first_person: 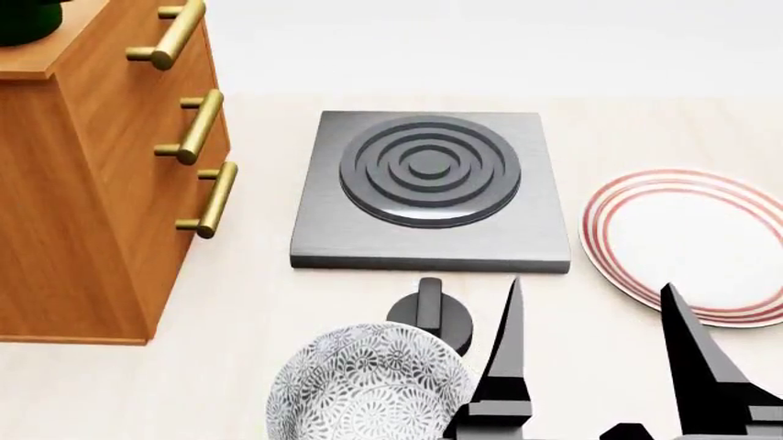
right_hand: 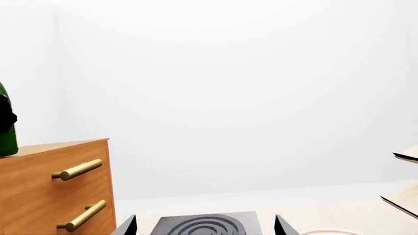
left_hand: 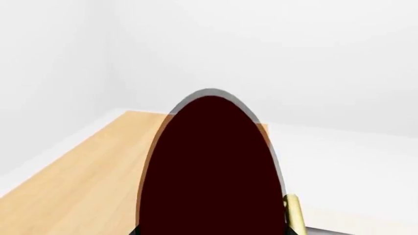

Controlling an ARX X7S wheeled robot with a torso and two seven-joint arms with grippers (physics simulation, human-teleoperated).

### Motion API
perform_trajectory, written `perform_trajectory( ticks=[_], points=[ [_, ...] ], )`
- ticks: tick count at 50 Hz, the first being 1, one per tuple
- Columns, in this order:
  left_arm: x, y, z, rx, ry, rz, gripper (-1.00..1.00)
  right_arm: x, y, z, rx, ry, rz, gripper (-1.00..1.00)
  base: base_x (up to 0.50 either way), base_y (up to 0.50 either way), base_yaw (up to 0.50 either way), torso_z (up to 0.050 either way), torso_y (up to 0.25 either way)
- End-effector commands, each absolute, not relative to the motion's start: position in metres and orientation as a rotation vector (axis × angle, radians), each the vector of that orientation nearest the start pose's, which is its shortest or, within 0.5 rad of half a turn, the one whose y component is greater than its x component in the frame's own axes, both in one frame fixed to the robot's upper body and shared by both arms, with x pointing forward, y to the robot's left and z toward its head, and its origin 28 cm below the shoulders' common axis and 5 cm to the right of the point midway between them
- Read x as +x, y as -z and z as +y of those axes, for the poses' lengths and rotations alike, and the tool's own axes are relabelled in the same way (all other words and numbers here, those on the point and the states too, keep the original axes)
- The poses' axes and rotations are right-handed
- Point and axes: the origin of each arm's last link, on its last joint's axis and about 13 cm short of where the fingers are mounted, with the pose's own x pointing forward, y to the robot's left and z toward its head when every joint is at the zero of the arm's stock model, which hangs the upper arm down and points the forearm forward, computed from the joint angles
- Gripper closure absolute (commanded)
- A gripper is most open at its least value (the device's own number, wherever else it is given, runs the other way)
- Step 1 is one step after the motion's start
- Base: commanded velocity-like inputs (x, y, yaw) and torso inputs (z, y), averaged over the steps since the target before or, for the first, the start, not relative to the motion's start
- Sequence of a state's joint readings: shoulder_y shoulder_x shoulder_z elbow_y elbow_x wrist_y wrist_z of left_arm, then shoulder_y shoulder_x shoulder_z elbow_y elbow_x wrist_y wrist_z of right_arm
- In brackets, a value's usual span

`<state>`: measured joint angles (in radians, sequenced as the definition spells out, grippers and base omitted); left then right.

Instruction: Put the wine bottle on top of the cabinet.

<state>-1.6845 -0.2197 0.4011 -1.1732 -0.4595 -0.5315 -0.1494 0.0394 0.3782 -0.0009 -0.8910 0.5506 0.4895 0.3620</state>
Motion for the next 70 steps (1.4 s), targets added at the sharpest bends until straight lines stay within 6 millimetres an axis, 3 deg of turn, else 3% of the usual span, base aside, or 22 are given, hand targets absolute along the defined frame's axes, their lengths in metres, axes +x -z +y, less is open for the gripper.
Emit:
perform_trajectory(
  ticks=[1,11,12,36,44,52,62,66,67,69,70],
  points=[
    [0.425,-0.315,0.272,-0.087,-0.195,0.114,1.0,0.171,-0.168,-0.115,0.112,-0.06,-0.337,-1.0,0.0,0.0,0.0,0.0,0.0],
    [0.424,-0.316,0.273,-0.083,-0.199,0.108,1.0,0.171,-0.167,-0.114,0.11,-0.062,-0.336,-1.0,0.0,0.0,0.0,0.0,0.0],
    [0.424,-0.316,0.273,-0.085,-0.198,0.107,-1.0,0.171,-0.167,-0.114,0.11,-0.063,-0.335,-1.0,0.0,0.0,0.0,0.0,0.0],
    [0.42,-0.32,0.277,-0.071,-0.208,0.083,-1.0,0.172,-0.166,-0.113,0.106,-0.074,-0.331,-1.0,0.0,0.0,0.0,0.0,0.0],
    [0.414,-0.345,0.272,-0.049,-0.14,-0.029,-1.0,0.172,-0.166,-0.112,0.105,-0.077,-0.331,-1.0,0.0,0.0,0.0,0.0,0.0],
    [0.387,-0.369,0.273,-0.009,-0.112,-0.148,-1.0,0.171,-0.166,-0.11,0.102,-0.084,-0.33,-1.0,0.0,0.0,0.0,0.0,0.0],
    [0.349,-0.379,0.266,0.03,-0.106,-0.259,-1.0,0.17,-0.168,-0.11,0.101,-0.087,-0.332,-1.0,0.0,0.0,0.0,0.0,0.0],
    [0.333,-0.375,0.26,0.048,-0.074,-0.304,-1.0,0.17,-0.168,-0.109,0.101,-0.089,-0.333,-1.0,0.0,0.0,0.0,0.0,0.0],
    [0.323,-0.371,0.257,-0.073,-0.022,-0.354,-1.0,0.17,-0.168,-0.109,0.1,-0.09,-0.334,-1.0,0.0,0.0,0.0,0.0,0.0],
    [0.317,-0.361,0.254,0.023,-0.035,-0.34,-1.0,0.169,-0.169,-0.109,0.102,-0.091,-0.336,-1.0,0.0,0.0,0.0,0.0,0.0],
    [0.31,-0.349,0.25,-0.011,-0.013,-0.351,-1.0,0.17,-0.168,-0.109,0.102,-0.09,-0.335,-1.0,0.0,0.0,0.0,0.0,0.0]
  ],
)
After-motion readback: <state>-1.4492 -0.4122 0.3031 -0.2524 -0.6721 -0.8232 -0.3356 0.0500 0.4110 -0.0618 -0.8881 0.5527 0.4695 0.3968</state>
